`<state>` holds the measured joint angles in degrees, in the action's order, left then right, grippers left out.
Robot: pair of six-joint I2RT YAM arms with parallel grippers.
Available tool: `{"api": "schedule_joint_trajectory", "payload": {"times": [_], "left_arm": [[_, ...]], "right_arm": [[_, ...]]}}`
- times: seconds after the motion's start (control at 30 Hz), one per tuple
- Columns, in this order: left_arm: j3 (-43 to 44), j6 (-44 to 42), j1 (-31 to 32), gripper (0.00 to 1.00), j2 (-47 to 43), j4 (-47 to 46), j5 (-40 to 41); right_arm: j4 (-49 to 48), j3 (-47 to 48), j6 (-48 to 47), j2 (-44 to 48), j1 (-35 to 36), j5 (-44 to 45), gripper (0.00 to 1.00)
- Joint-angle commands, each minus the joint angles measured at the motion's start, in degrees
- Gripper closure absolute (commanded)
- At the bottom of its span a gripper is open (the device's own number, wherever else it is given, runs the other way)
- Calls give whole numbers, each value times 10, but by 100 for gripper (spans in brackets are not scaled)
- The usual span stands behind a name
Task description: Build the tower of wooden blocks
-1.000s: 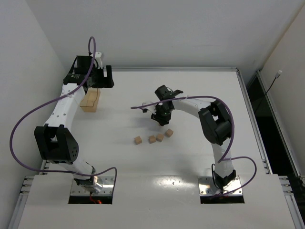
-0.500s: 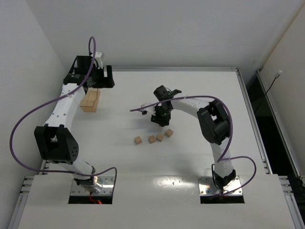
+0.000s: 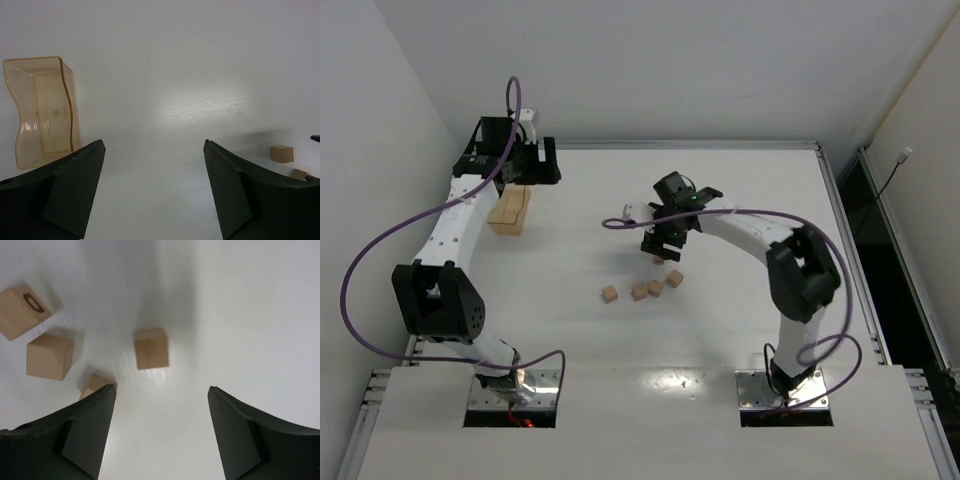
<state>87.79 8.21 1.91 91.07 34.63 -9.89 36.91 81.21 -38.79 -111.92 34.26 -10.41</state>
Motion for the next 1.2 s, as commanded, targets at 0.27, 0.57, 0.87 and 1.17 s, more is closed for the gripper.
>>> {"api": "schedule_joint_trajectory", "payload": {"times": [0.27, 0.57, 0.87, 1.17], "left_arm": [[-9, 15, -2, 22, -19, -18, -9], [-9, 15, -2, 22, -19, -13, -4], [-9, 15, -7, 21, -19, -13, -4], [2, 26, -7, 4, -7, -8, 20]], "right_arm": [[-42, -131, 271, 229, -18, 33, 37], [-27, -172, 205, 195, 5, -7, 37], [-32, -155, 223, 152, 0, -13, 37], [-32, -114, 257, 94, 0, -24, 38]]}}
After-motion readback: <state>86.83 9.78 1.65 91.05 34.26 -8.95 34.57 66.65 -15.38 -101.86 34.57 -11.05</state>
